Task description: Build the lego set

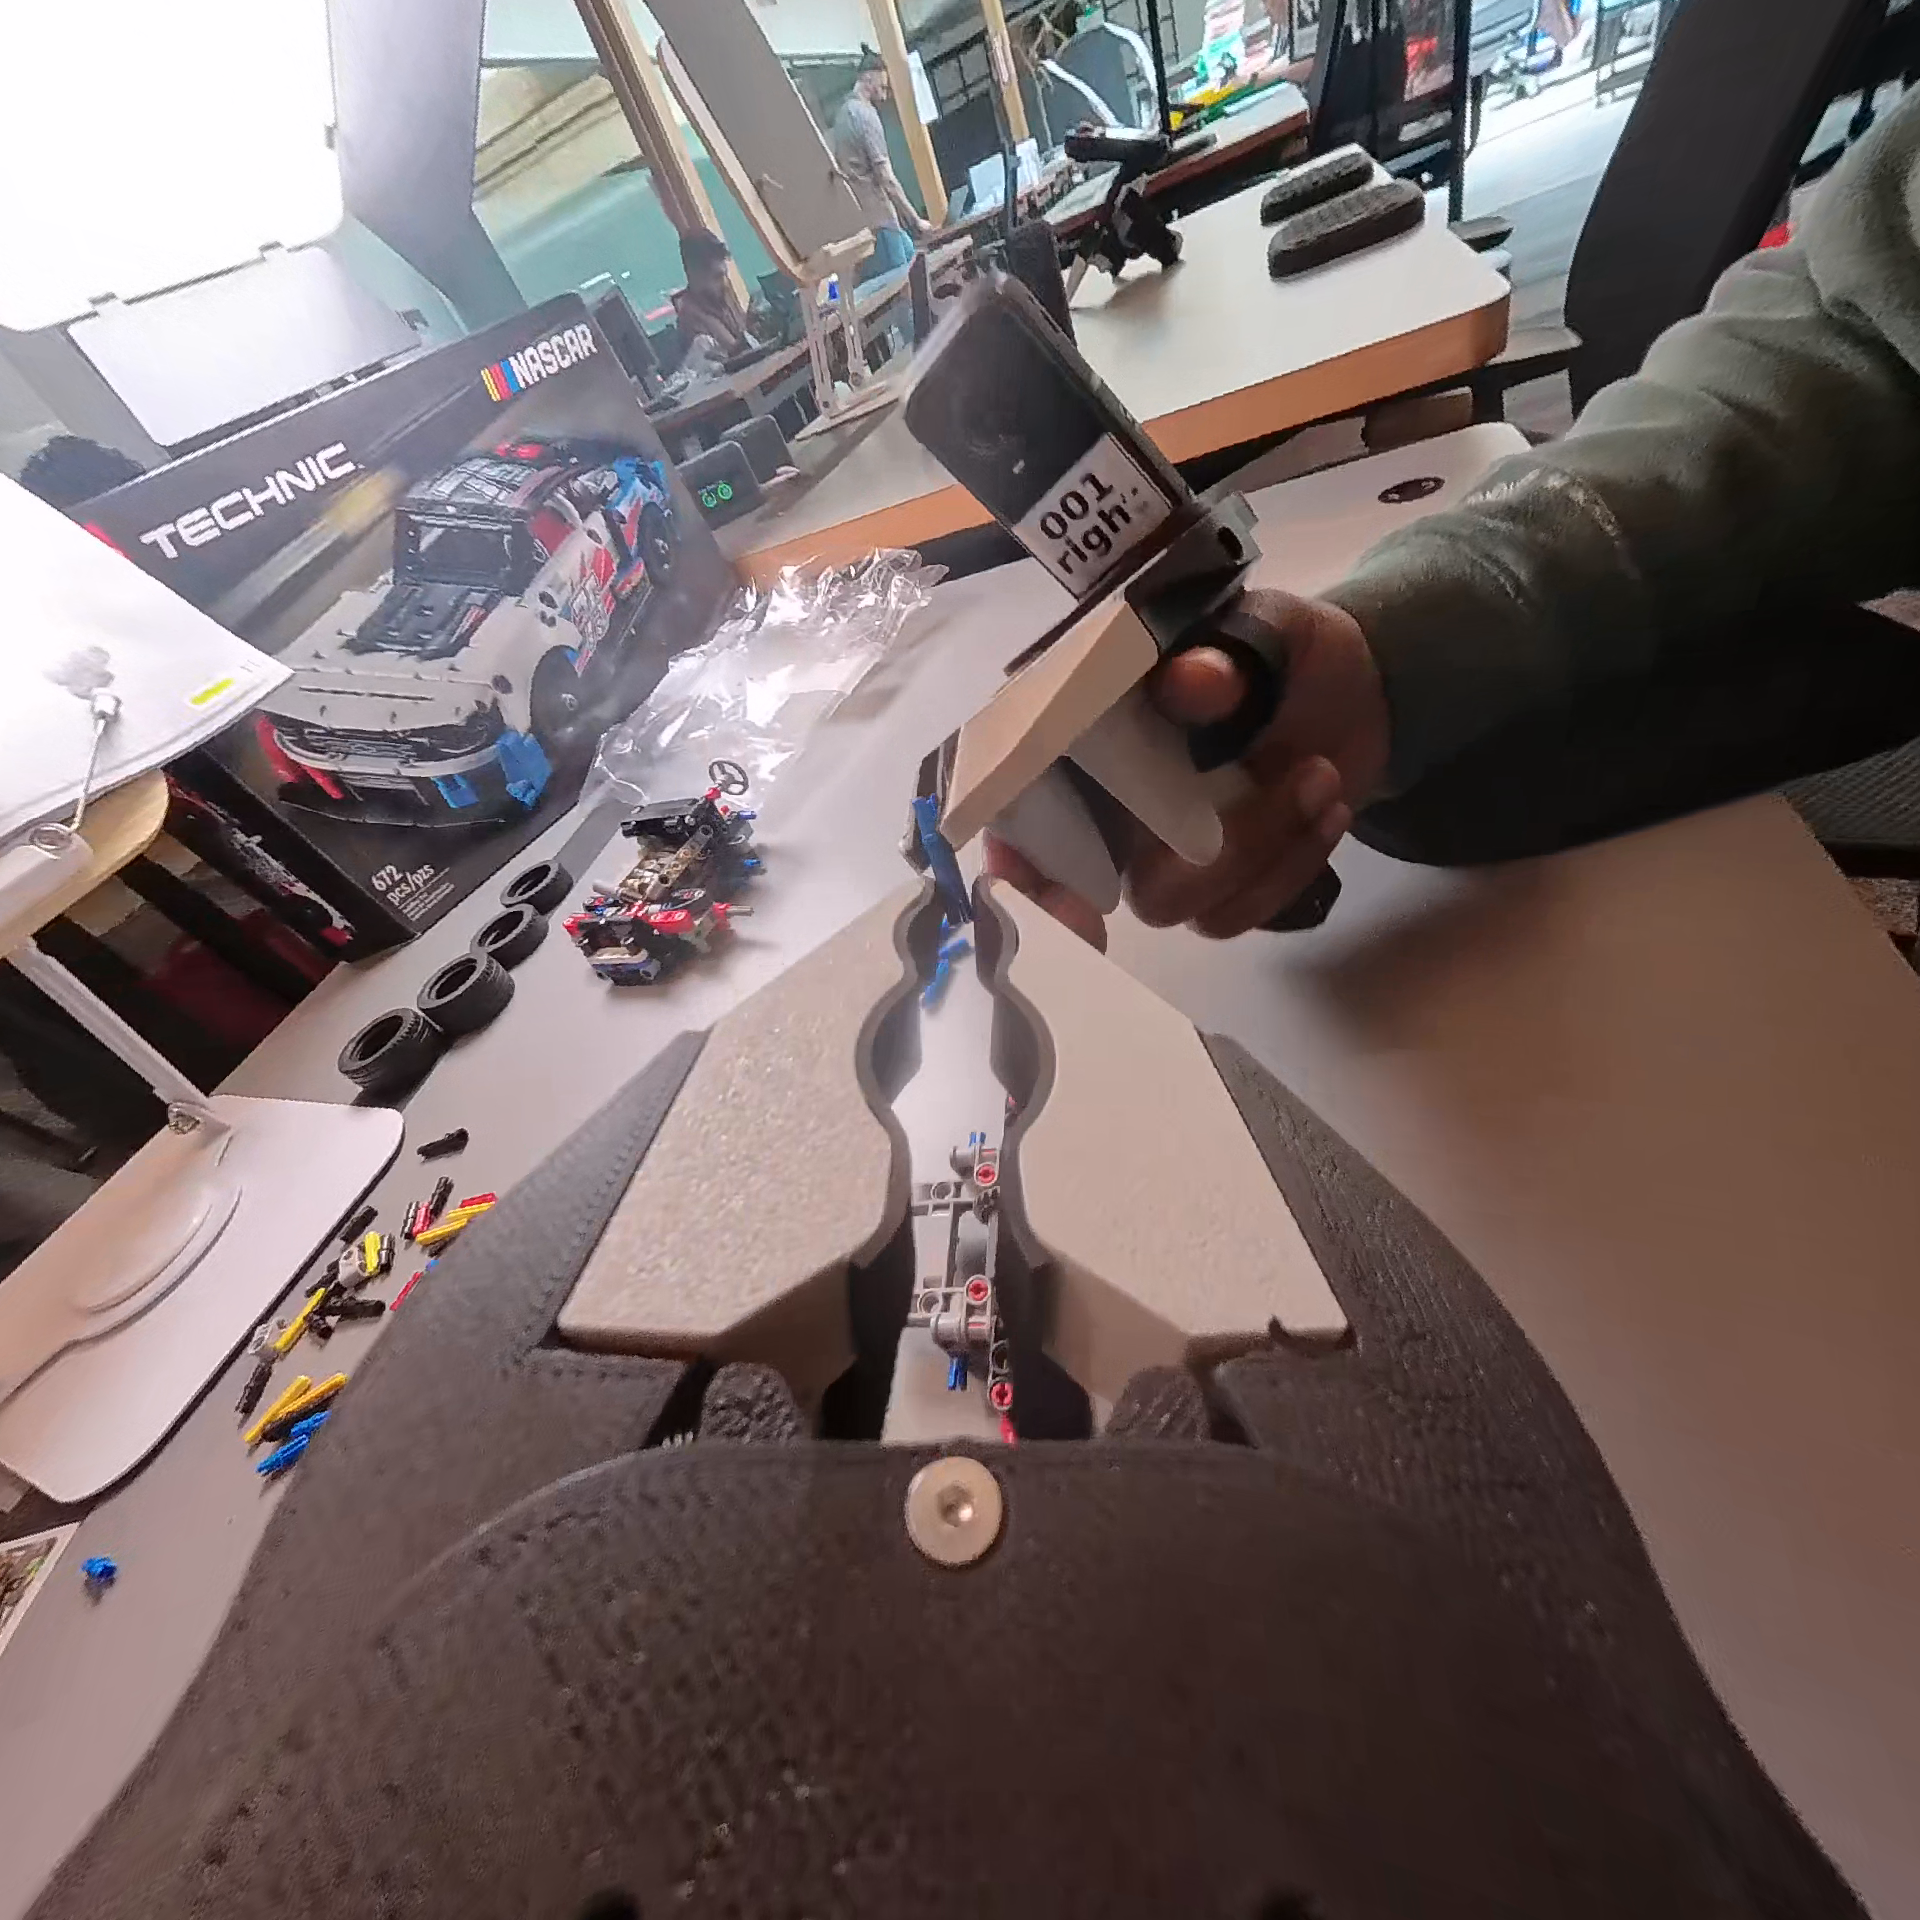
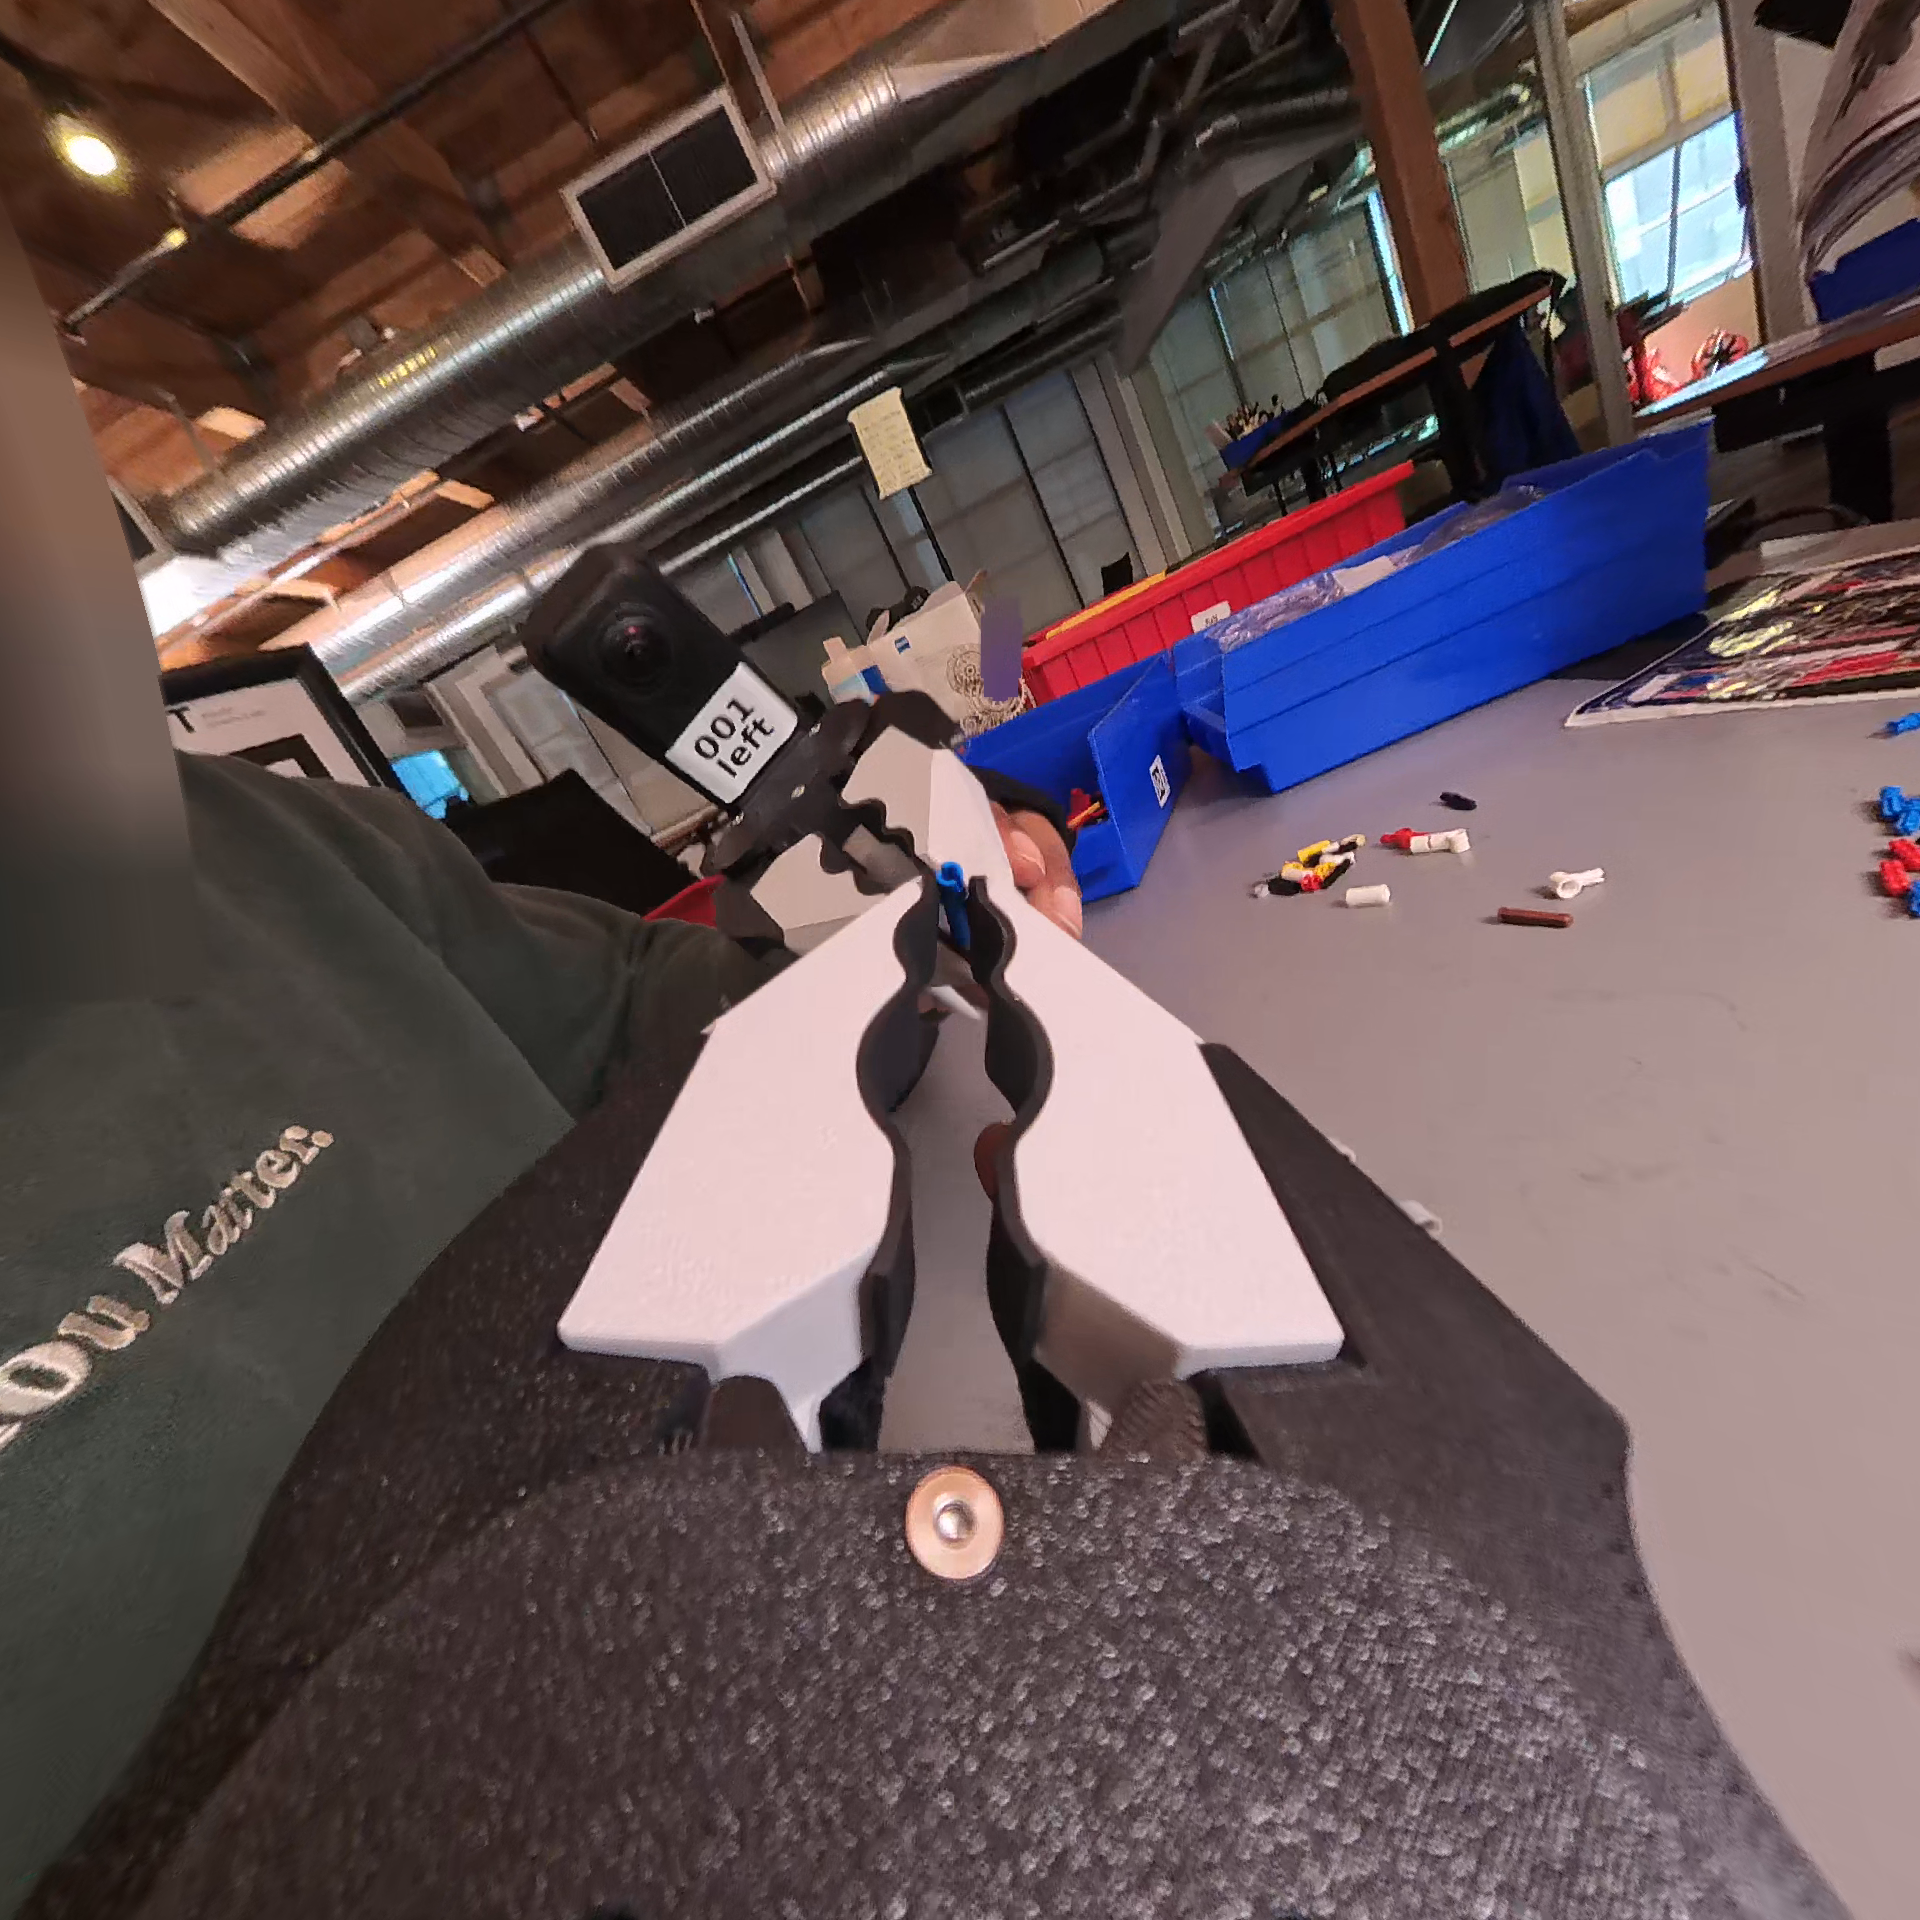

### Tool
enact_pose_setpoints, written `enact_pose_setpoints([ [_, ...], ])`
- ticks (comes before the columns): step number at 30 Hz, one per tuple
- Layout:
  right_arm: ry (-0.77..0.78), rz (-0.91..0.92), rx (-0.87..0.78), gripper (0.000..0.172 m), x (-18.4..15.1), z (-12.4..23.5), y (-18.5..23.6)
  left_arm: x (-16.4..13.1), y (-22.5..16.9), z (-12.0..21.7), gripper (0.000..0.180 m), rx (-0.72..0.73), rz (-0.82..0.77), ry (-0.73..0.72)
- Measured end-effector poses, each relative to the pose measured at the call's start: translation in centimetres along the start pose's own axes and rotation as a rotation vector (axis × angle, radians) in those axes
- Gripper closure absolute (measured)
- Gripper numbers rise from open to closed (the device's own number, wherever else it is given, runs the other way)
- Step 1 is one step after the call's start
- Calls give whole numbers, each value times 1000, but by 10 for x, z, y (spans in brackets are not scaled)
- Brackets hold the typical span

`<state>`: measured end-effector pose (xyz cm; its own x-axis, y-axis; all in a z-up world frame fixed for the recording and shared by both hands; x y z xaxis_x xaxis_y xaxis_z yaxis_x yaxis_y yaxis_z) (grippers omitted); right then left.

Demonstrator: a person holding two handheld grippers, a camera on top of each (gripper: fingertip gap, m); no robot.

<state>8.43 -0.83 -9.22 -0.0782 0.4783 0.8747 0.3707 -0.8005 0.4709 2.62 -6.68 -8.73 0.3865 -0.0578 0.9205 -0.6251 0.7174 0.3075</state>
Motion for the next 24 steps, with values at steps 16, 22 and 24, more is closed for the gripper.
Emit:
enact_pose_setpoints([
  [16, 345, 703, -125, 168, -39, 6, -1, -36, -20, -11, 179, -224, -74, 304],
  [22, 359, 702, -112, 168, -41, 7, 0, -37, -21, -11, 178, -257, -39, 289],
  [24, 358, 714, -112, 167, -42, 7, 0, -37, -21, -10, 179, -260, -33, 286],
])
Point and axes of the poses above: each gripper's, where its closed fingertips meet, z back along the fingers, x out of its top, y = z × x across the jaws, the point moved 5 cm from there along z, back along the fingers, and after that the axes turned 11 degrees about -x, right-handed, at the moved point
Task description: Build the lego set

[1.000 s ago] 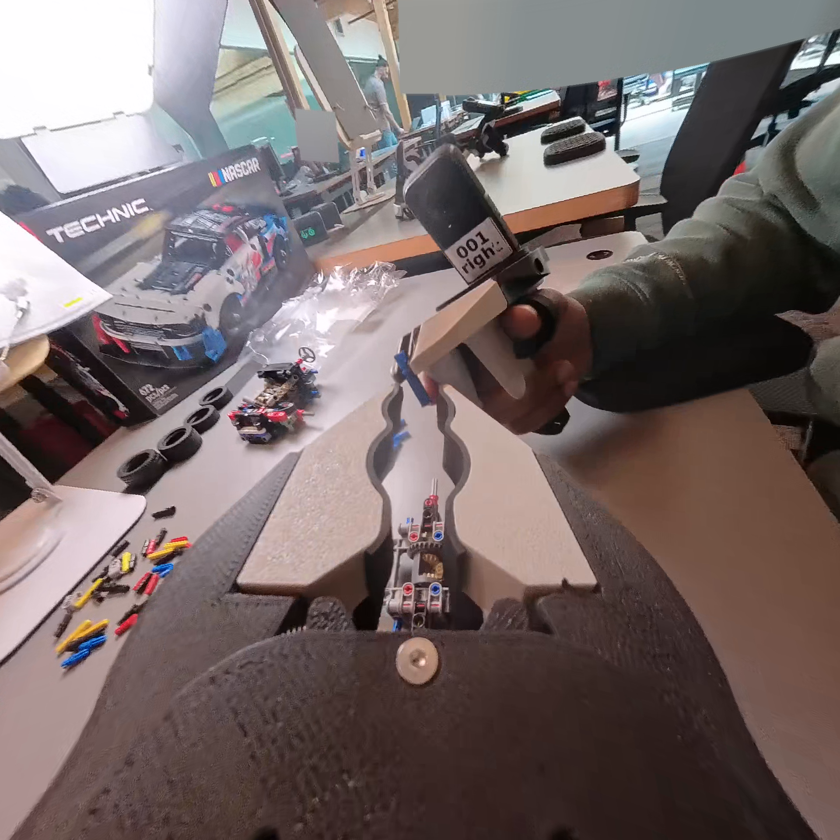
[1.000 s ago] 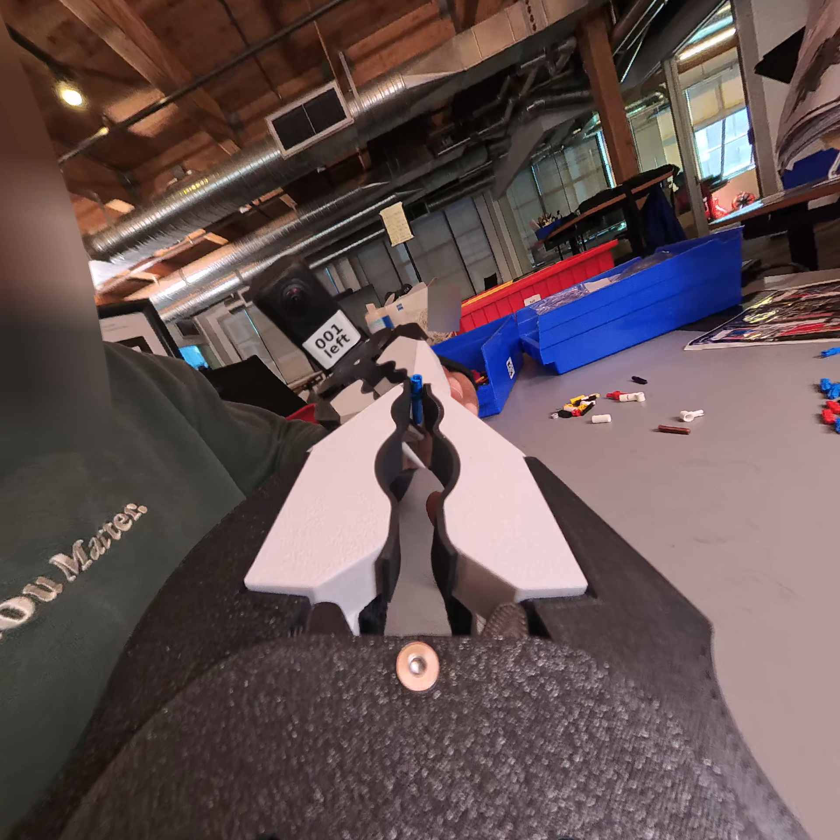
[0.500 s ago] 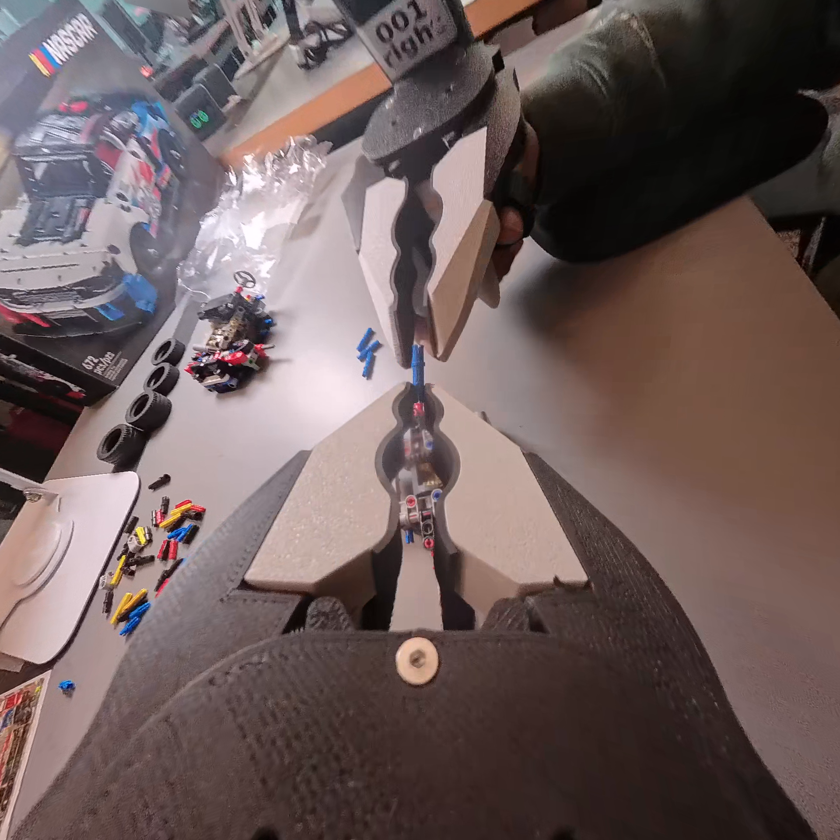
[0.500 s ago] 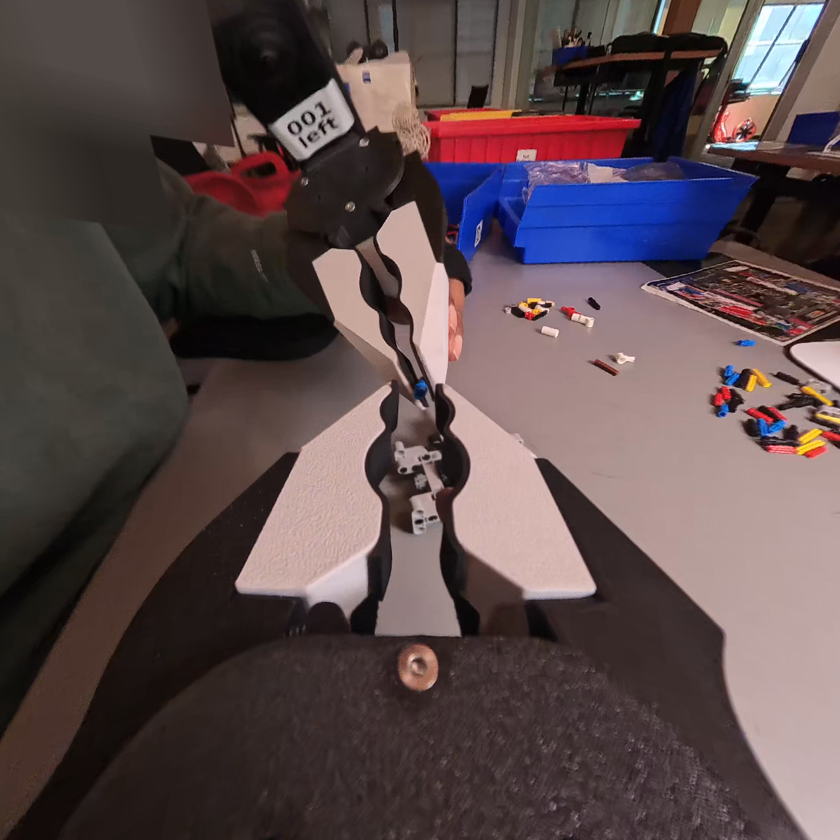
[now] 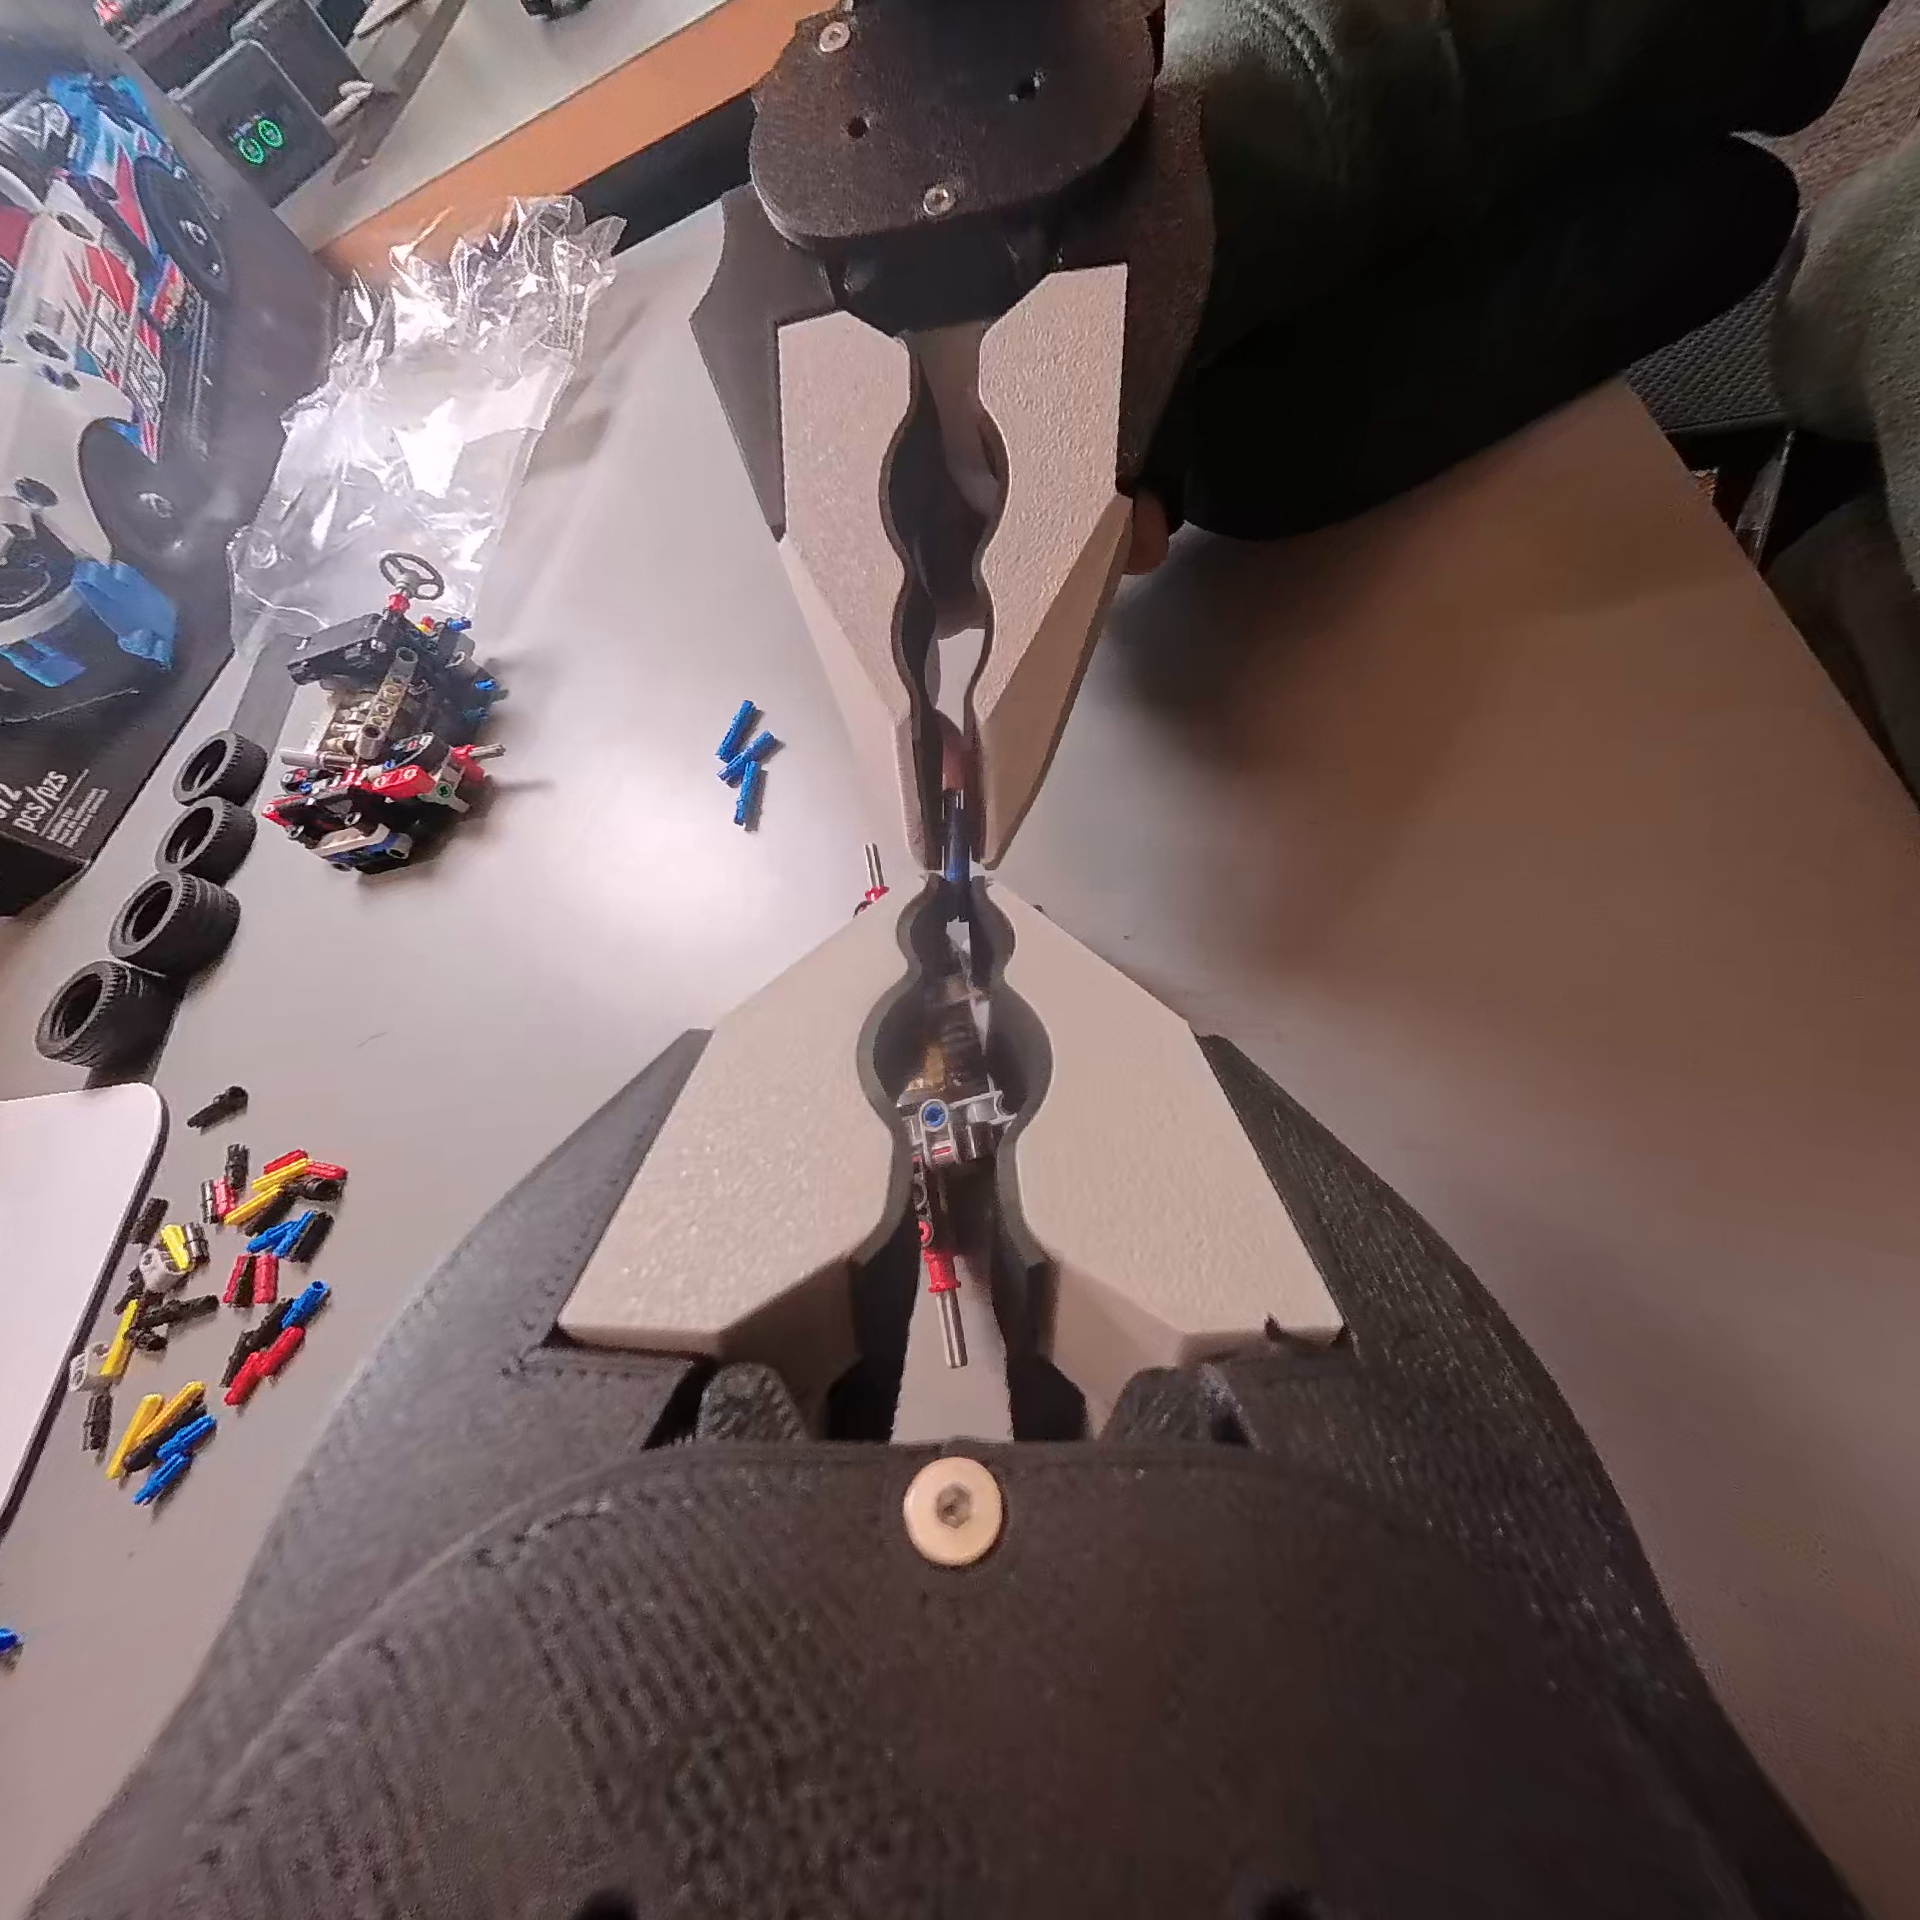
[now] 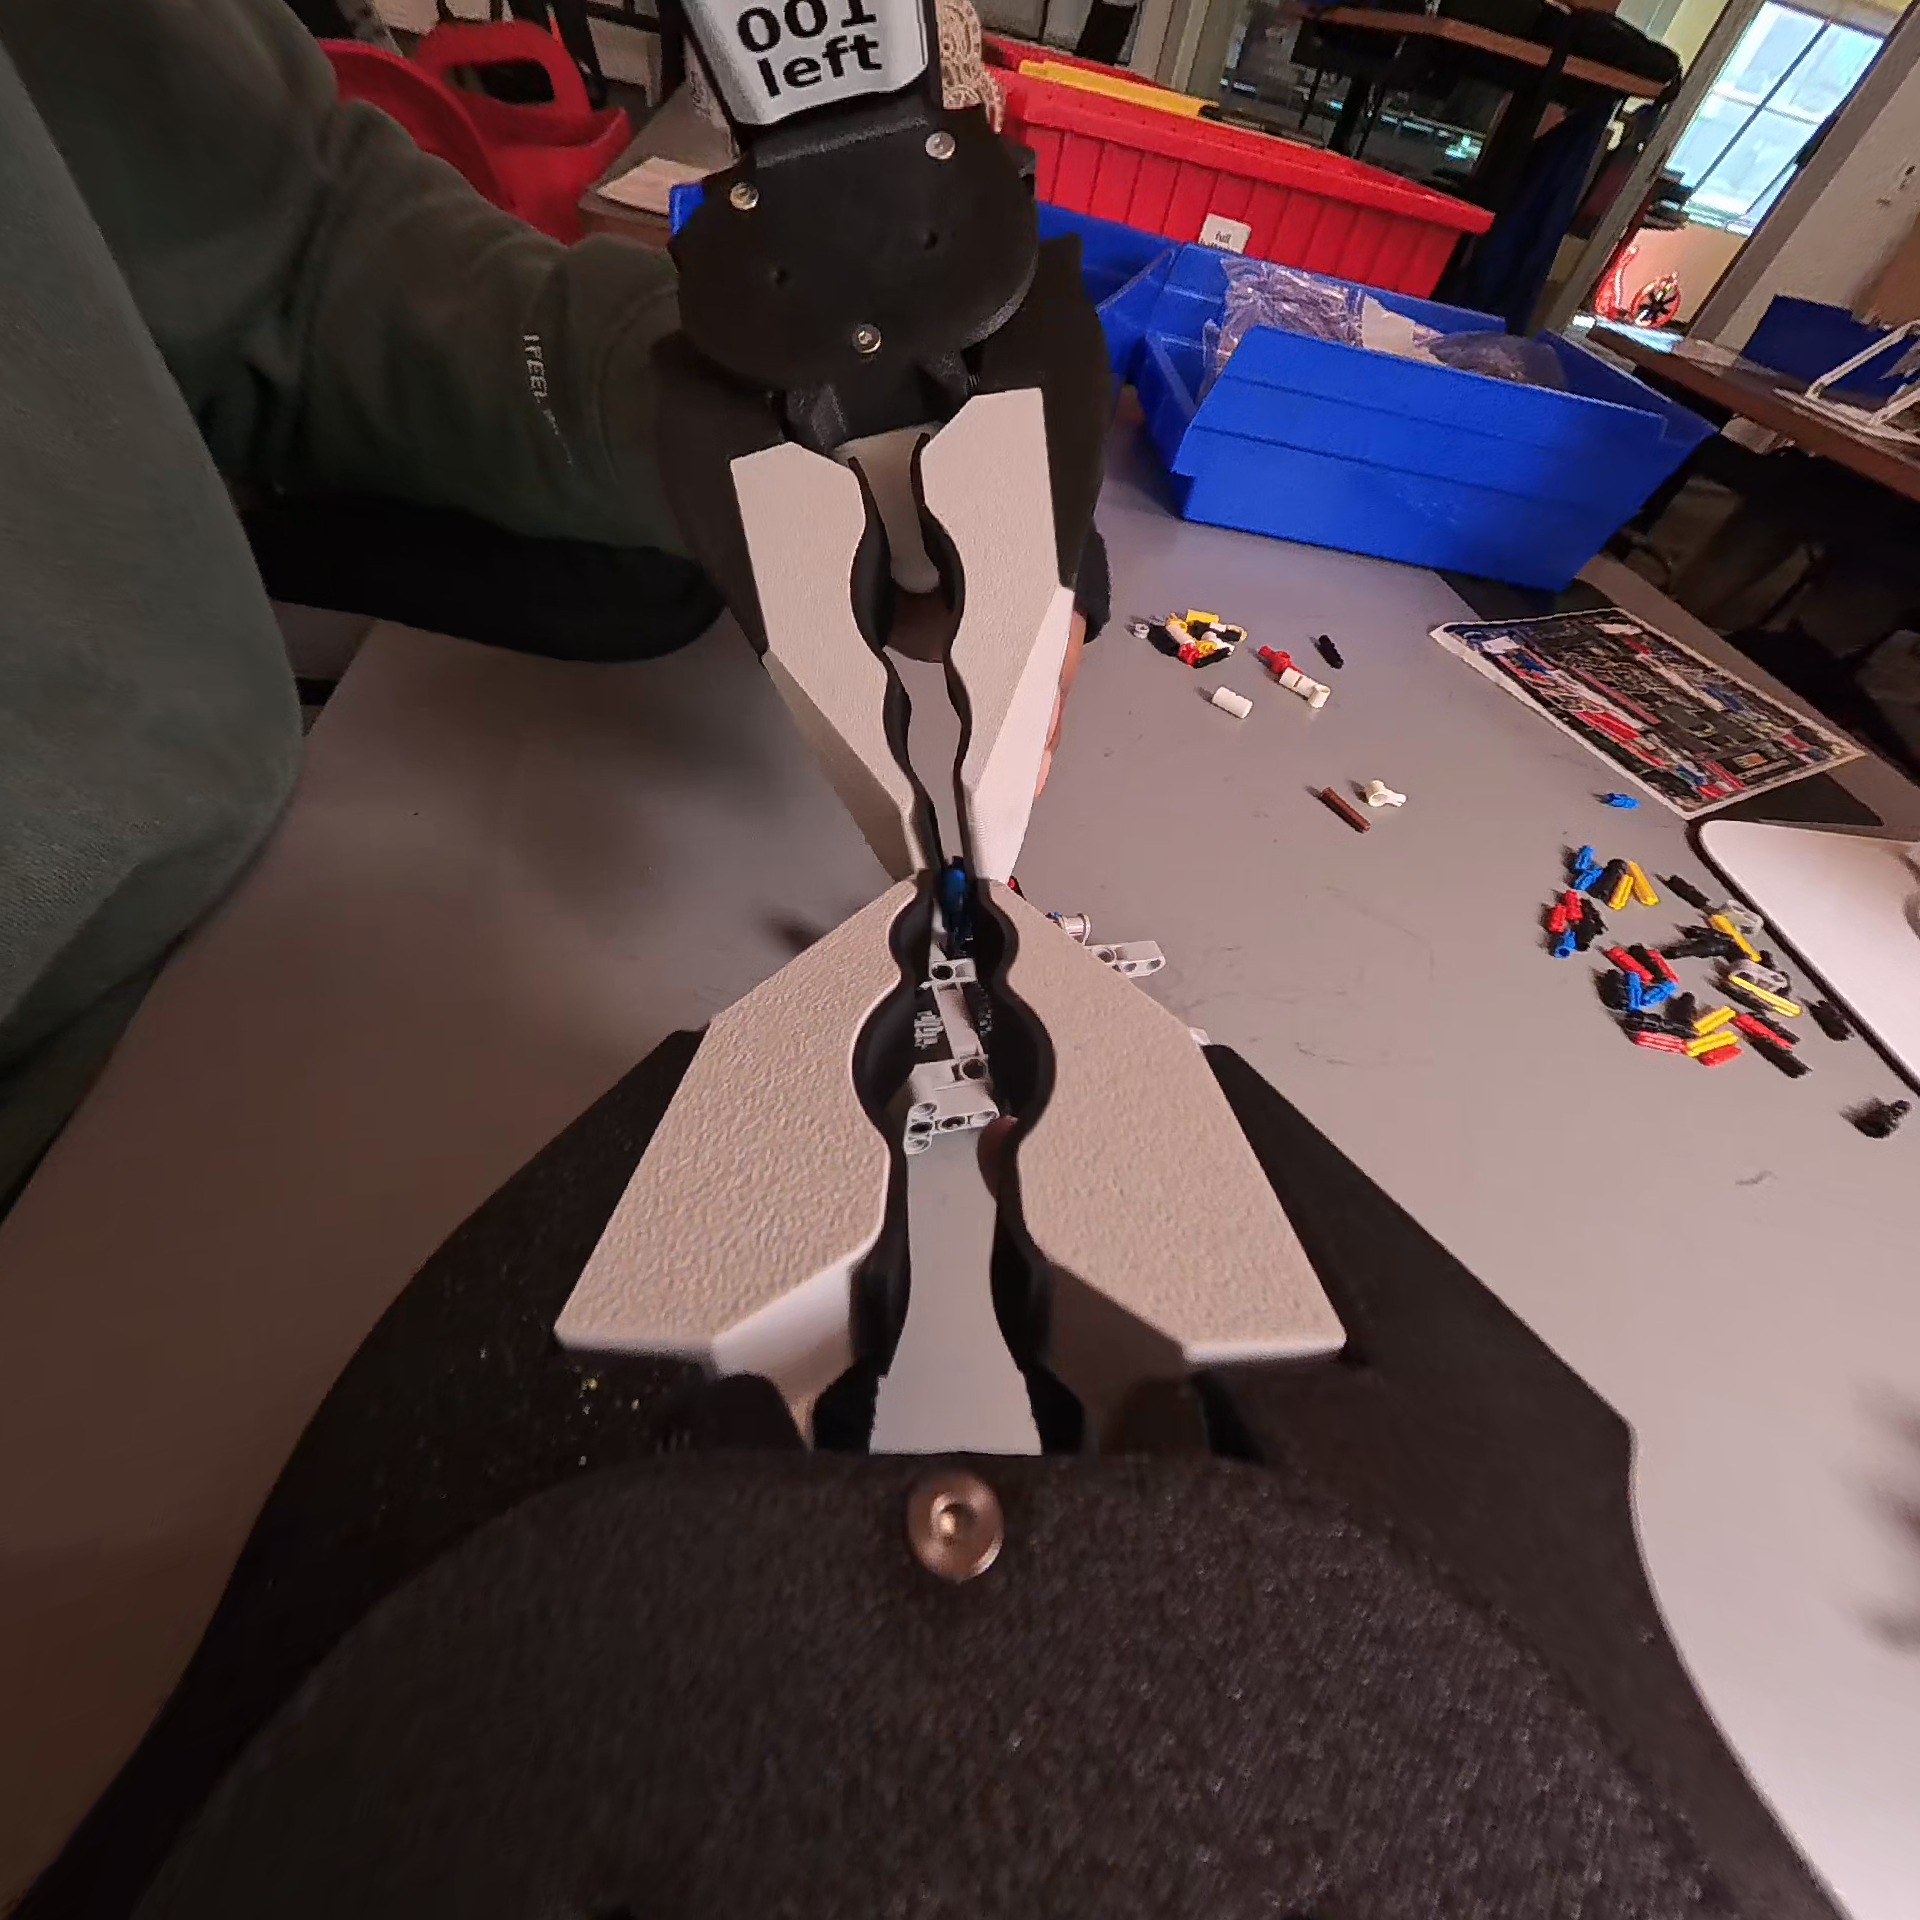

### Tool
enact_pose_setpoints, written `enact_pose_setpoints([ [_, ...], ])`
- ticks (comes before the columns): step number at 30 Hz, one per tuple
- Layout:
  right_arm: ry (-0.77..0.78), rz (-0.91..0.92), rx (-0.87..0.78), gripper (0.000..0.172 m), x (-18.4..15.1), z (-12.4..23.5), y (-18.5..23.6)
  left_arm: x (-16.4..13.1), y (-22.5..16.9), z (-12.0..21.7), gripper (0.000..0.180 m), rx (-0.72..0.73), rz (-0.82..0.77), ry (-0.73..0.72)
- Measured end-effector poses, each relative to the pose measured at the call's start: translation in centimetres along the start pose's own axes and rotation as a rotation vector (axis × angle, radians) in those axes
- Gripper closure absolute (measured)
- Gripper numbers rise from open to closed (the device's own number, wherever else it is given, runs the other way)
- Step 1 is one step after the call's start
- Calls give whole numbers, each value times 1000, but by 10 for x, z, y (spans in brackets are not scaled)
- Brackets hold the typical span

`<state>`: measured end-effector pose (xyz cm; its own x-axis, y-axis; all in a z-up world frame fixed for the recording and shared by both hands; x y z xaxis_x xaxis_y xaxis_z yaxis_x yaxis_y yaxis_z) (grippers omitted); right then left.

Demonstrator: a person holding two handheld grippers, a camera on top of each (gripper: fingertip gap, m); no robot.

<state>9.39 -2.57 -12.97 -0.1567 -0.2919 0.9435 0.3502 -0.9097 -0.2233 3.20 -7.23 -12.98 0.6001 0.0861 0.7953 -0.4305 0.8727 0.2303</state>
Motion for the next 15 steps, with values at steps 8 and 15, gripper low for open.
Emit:
enact_pose_setpoints([
  [8, 1, -21, 1, 169, 0, -1, -1, -1, 0, 0, 179, -22, 36, -18],
  [15, -163, -507, 110, 169, 20, 5, -20, 18, 14, 21, 177, 30, 153, -286],
])
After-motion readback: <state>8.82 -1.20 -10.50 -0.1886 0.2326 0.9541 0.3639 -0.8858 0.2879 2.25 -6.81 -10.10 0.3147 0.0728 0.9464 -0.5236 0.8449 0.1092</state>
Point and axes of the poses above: each gripper's, where its closed fingertips meet, z back along the fingers, x out of its top, y = z × x across the jaws, the point moved 5 cm from there along z, back along the fingers, and after that the axes turned 11 degrees about -x, right-handed, at the moved point
